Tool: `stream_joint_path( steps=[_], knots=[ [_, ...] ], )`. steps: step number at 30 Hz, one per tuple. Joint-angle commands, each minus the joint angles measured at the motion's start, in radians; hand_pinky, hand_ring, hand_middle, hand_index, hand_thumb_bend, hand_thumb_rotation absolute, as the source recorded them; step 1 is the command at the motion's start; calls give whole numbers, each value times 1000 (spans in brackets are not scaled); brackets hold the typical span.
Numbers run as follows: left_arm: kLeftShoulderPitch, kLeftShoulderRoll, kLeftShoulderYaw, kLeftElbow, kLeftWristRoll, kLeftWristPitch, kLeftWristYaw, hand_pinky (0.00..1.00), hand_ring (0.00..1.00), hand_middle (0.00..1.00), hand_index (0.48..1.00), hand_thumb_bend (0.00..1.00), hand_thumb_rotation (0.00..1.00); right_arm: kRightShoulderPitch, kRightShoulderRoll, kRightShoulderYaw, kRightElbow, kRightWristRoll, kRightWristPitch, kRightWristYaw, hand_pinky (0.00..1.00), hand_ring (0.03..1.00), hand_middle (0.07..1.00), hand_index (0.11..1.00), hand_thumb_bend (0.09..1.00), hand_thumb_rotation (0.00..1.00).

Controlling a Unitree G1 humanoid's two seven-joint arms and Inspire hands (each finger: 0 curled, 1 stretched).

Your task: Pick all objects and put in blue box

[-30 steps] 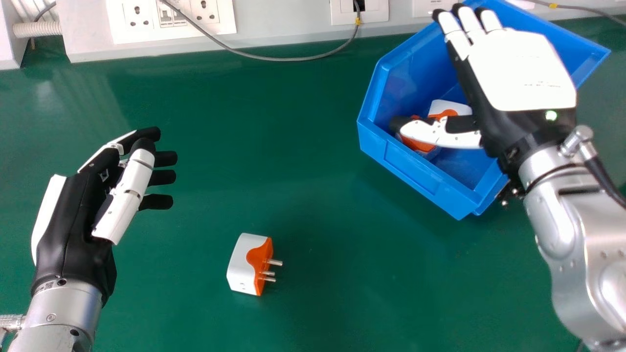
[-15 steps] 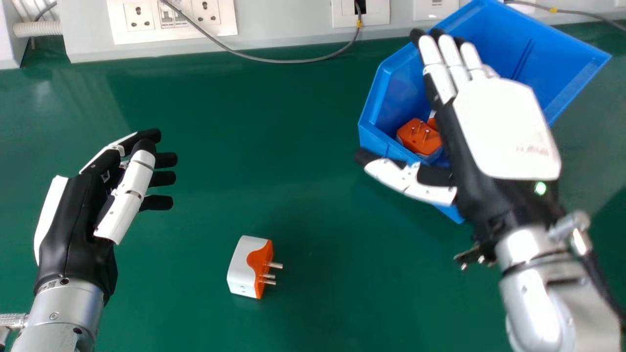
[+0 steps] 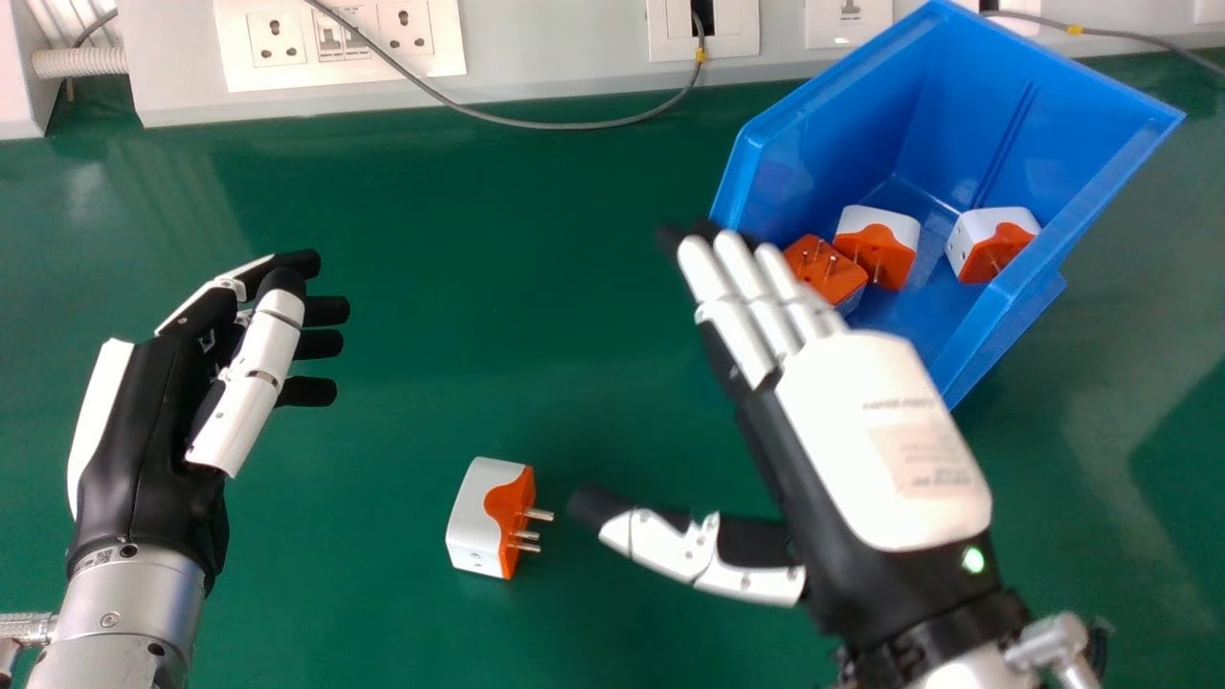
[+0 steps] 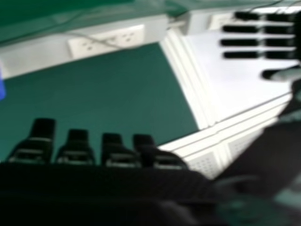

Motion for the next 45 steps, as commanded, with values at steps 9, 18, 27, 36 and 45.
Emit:
stream_joint_path(
  steps=[9,18,27,36,45],
  knots=[
    [1,-4,1,-32,8,-11,11,607,705,705,762,276,716,60,27,61,30,-36,-46,13,881,965,977,941,428,759],
    [1,0,4,-29,4,-15,6,610,707,706,763,278,717,-6,90,93,192,20,-90,-48,865,948,955,925,436,766],
    [-2,1,11,-19,0,-21,-1,617,711,708,767,281,724,-75,137,119,301,23,-71,-49,817,911,926,892,460,689],
    [-2,1,10,-17,2,-27,-5,617,710,708,767,283,726,-184,182,135,457,45,-26,-27,808,906,920,890,464,669],
    [-3,5,12,-20,1,-28,-11,616,709,708,766,286,727,-261,178,169,553,30,-11,-43,788,883,904,884,463,653]
  ],
)
